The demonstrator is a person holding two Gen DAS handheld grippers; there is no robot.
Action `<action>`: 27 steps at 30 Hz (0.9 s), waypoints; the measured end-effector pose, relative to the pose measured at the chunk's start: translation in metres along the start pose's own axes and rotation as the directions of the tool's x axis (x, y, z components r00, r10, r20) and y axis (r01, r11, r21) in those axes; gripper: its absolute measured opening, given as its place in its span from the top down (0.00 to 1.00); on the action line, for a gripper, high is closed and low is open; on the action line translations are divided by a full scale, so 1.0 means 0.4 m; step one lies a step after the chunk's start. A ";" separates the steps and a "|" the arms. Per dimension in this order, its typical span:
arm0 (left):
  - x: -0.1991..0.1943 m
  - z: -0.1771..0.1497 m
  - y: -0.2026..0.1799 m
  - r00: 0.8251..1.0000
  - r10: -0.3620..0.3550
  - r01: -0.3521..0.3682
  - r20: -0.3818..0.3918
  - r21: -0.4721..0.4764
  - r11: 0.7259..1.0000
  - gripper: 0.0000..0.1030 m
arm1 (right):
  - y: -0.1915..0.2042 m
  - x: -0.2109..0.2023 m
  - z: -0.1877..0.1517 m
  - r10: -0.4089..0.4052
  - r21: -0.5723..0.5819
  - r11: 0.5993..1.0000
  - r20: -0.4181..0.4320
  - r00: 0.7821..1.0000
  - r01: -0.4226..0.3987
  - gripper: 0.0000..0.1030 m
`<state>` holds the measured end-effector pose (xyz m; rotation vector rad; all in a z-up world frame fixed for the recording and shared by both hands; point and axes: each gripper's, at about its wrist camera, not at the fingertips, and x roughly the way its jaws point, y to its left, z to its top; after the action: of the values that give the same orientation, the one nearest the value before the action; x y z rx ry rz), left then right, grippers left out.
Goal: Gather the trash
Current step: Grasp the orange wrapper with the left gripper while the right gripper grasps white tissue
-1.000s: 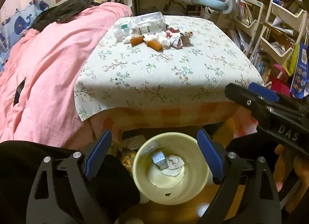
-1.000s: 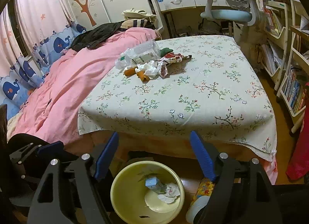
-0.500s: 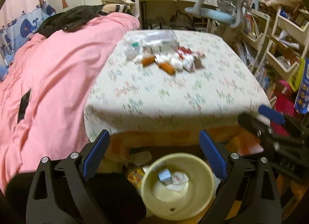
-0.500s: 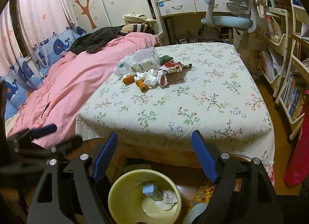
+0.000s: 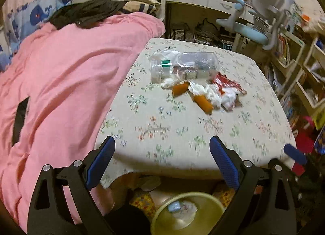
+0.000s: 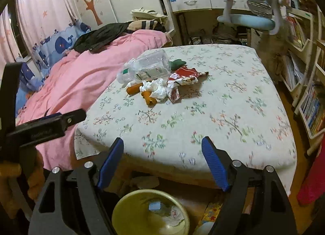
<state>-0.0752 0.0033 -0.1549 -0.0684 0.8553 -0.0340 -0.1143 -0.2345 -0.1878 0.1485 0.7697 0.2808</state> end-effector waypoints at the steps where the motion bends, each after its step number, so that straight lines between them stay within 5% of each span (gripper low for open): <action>1: 0.014 0.009 0.001 1.000 -0.005 0.004 -0.006 -0.007 1.000 0.12 | 0.000 0.011 0.012 -0.003 -0.002 1.000 -0.003 1.000 0.003 0.26; 7: 0.115 0.094 0.026 1.000 0.021 -0.022 -0.021 -0.039 0.999 0.12 | 0.033 0.075 0.062 0.077 -0.051 0.996 -0.027 0.997 -0.078 0.31; 15: 0.195 0.165 0.063 0.999 0.011 -0.014 -0.045 -0.062 0.998 0.13 | 0.076 0.232 0.105 0.137 -0.079 0.986 -0.120 0.983 -0.147 0.58; 27: 0.235 0.180 0.061 0.996 -0.029 0.026 -0.084 -0.043 0.999 0.14 | 0.058 0.330 0.163 0.131 -0.050 0.989 -0.122 0.984 -0.138 0.60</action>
<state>0.0410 0.0255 -0.1804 -0.1188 0.9394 -0.0451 0.0172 -0.1745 -0.2236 0.1293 0.8702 0.4431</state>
